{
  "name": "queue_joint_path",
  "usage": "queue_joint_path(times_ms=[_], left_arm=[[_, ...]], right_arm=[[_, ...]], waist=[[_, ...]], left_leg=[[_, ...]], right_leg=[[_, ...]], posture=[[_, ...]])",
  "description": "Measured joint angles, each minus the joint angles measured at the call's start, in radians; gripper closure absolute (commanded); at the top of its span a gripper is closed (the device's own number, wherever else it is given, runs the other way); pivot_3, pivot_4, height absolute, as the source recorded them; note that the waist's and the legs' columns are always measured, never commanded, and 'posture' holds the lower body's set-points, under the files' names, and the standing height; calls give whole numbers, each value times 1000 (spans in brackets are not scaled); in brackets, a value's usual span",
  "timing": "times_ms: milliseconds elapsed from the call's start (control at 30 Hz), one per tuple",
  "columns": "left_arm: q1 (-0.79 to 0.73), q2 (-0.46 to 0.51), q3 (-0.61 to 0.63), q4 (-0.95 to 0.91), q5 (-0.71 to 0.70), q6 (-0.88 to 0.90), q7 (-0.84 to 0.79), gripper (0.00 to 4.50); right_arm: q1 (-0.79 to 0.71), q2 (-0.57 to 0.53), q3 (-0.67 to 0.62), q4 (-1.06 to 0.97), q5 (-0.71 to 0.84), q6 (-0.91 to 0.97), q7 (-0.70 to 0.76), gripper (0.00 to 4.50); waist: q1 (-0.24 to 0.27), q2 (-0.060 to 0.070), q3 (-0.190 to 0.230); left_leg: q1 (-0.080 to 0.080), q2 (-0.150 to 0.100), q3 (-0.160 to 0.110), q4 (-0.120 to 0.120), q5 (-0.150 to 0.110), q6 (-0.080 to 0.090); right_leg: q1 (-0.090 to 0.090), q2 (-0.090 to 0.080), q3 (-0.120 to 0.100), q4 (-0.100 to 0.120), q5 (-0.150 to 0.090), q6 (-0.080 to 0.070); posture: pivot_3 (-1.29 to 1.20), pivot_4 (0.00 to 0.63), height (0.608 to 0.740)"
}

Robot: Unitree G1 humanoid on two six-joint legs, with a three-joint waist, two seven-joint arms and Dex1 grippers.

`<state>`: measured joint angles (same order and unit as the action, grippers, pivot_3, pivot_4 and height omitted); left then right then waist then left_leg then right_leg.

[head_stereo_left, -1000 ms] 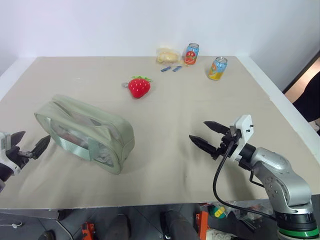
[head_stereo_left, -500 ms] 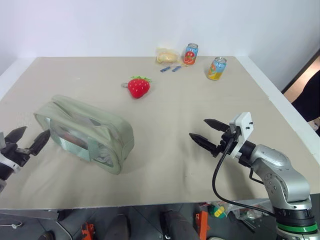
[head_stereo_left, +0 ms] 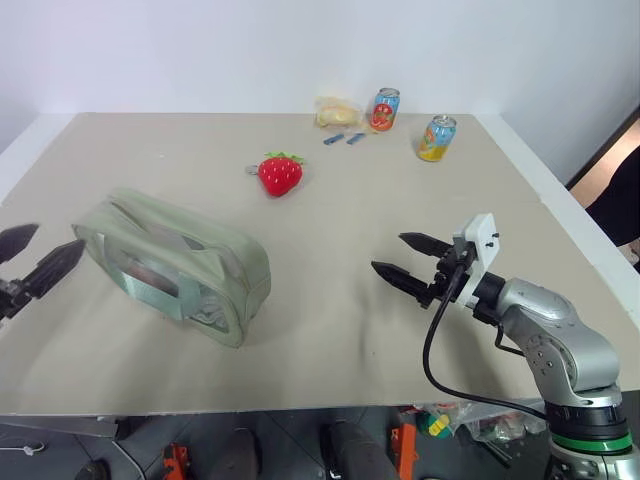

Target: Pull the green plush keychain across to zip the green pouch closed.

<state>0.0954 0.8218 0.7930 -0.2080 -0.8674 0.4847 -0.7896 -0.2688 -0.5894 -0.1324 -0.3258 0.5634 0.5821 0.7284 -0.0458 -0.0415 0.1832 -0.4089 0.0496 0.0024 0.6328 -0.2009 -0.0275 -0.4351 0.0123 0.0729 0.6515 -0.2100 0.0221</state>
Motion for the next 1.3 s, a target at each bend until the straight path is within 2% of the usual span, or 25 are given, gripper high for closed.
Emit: queue_joint_path(times_ms=[233, 400, 533, 633, 800, 1067, 1300], left_arm=[[-177, 173, -3, -101, -197, 150, -31, 33], [-197, 219, -42, -104, -212, 185, -115, 33], [-224, 237, -124, -71, -150, 161, -212, 33], [-265, 257, -210, -35, -94, 137, -292, 33], [-373, 339, -286, 20, -68, 129, -440, 33], [-352, 408, -304, 30, -1, 100, -639, 33], [-377, 386, -470, 63, 175, -100, -749, 33]], right_arm=[[-67, -30, 7, -60, 104, 135, 10, 0], [-99, -42, 0, -93, 213, 218, 25, 0], [-113, -108, 5, -106, 301, 220, 190, 0], [-140, -182, 48, -102, 255, 131, 345, 0], [-167, -207, 95, -17, 165, 4, 476, 0], [-127, -216, 97, 16, 97, -69, 508, 0], [-130, -196, 99, 10, 99, -71, 483, 0]], waist=[[-7, 1, 1], [-4, 1, 1], [-2, 3, 2], [-2, 2, 2], [-4, 2, 2], [-2, 3, 3], [-2, 3, 3]], left_leg=[[0, 0, 2, 0, 0, 0], [0, 0, 0, -2, 0, 1], [1, 0, 0, -2, 0, 1], [0, 0, 0, -1, 0, 1], [0, 0, 1, 0, 0, 1], [-1, 0, 1, -2, -1, 1], [0, 0, 1, 2, -1, 1]], right_leg=[[-1, 0, 1, 1, 0, 0], [-2, 2, 0, 2, -1, -2], [-2, 2, 0, 2, -1, -2], [-2, 2, 0, 2, -1, -2], [-2, 2, 0, 2, -1, -1], [-5, 1, 0, 6, -3, -3], [-5, 2, 0, 12, -3, -4]], posture=[[0, 150, 740], [0, 150, 740], [0, 150, 740], [0, 150, 740], [0, 150, 740], [0, 150, 740], [0, 150, 740]])
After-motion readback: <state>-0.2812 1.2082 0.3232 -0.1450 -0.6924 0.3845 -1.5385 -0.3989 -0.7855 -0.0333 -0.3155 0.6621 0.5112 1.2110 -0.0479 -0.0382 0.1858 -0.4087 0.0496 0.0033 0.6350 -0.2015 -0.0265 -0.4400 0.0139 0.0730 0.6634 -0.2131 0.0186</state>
